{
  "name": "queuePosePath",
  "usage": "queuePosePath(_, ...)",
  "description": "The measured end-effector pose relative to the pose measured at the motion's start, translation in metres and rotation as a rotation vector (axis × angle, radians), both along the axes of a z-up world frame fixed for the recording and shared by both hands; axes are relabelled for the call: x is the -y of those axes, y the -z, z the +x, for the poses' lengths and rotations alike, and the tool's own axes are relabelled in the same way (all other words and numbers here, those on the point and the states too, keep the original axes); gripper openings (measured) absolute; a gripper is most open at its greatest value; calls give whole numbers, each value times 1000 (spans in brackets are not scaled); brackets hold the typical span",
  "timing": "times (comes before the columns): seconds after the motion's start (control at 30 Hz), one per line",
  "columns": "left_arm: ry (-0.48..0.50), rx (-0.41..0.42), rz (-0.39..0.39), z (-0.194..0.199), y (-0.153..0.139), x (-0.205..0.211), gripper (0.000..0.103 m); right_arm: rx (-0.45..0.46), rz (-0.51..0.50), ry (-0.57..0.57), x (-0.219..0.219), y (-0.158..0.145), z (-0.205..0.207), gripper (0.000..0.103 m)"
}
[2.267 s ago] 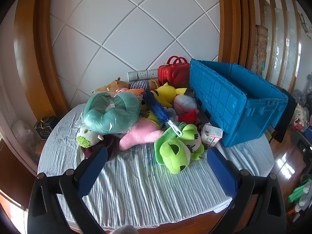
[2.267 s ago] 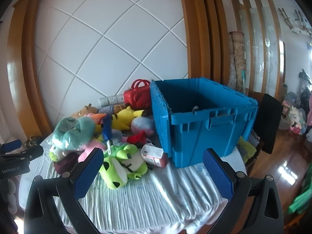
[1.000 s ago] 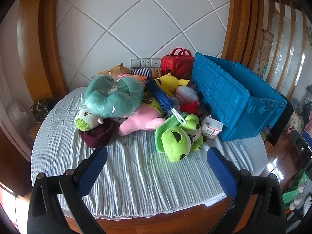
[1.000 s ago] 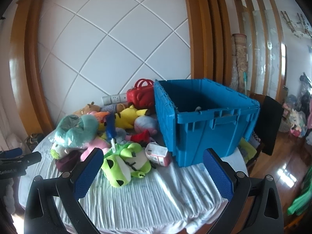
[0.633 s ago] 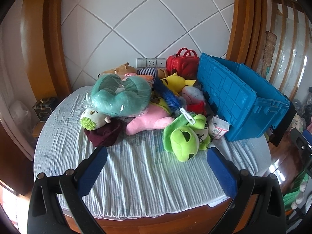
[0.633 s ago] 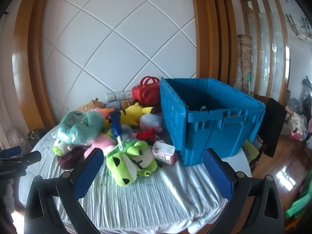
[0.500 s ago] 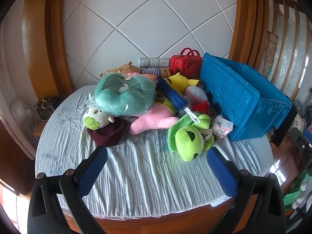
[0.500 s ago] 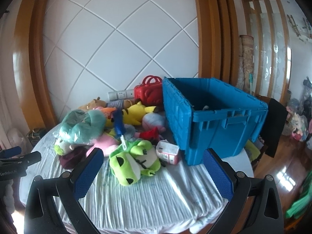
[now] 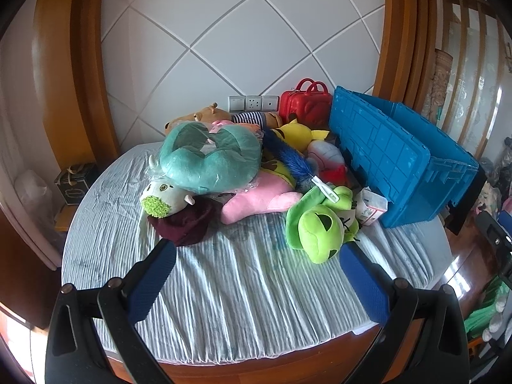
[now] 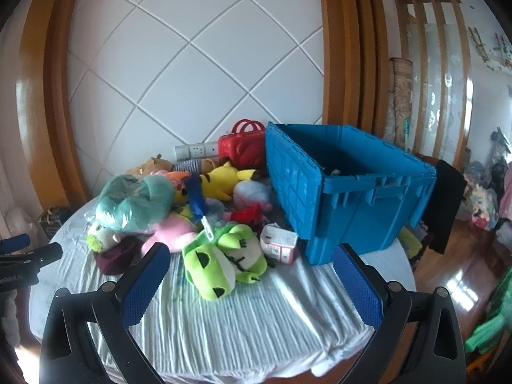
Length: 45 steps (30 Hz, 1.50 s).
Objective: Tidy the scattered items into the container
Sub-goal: 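Close both tools on the teal wrapped neck pillow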
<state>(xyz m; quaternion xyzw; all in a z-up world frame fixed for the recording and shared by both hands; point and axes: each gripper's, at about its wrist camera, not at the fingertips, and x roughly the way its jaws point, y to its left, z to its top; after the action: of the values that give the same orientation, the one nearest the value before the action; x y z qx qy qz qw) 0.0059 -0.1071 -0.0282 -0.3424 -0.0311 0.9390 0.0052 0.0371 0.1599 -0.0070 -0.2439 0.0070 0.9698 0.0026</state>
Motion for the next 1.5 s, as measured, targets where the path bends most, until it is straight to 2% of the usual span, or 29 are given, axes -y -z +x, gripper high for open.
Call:
queuePosePath(0.43, 8, 19, -8, -6, 8, 25, 103, 10, 6, 23, 19, 2, -3, 103)
queuePosePath(0.73, -53, 78, 8, -18, 37, 74, 103, 56, 17, -22, 60, 22, -24, 103)
queuePosePath(0.93, -155, 129, 8, -50, 61, 112, 103, 95, 23, -102, 96, 39, -73, 103)
queuePosePath(1.1, -224, 161, -3, -93, 77, 135, 103, 138, 12, -205, 128, 60, -137, 103)
queuePosePath(1.33, -289, 208, -50, -192, 83, 154, 103, 199, -11, -318, 160, 81, -251, 103)
queuePosePath(1.5, -288, 218, -54, -259, 79, 167, 103, 243, -19, -372, 183, 93, -314, 103)
